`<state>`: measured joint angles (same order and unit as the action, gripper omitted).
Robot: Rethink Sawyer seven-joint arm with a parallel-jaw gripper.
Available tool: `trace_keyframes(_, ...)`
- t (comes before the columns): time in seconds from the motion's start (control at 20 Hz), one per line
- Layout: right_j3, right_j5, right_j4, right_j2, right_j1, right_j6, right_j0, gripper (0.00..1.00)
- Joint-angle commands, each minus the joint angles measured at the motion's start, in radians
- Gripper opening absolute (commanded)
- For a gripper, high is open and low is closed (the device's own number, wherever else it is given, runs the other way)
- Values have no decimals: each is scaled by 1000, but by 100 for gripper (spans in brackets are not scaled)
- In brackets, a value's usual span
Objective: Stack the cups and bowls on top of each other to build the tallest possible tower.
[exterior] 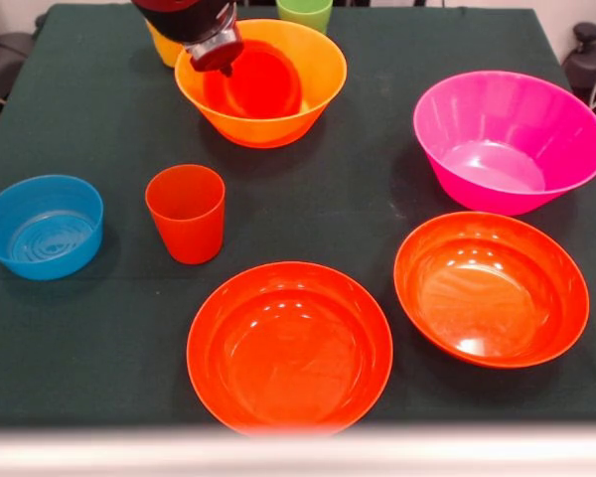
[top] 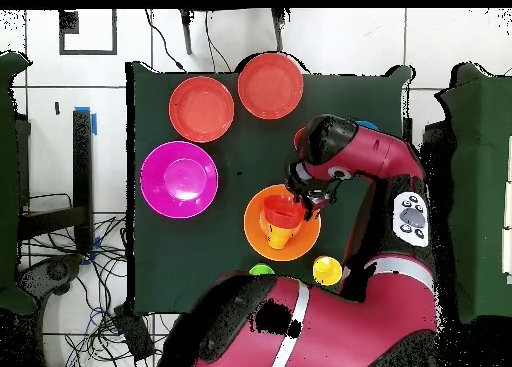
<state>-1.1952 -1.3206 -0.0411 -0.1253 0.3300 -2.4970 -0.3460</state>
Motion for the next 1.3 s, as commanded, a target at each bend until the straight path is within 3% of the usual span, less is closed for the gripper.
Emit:
trace_keyframes(0.05,-121,42,-62,34,0,27,34,100)
trace_keyframes(0.45,-130,263,-136,59,-41,112,10,100)
trace_keyframes(0.7,-112,346,-180,65,-62,137,-6,100)
trace_keyframes(1.3,-123,245,-150,88,-68,147,-33,100)
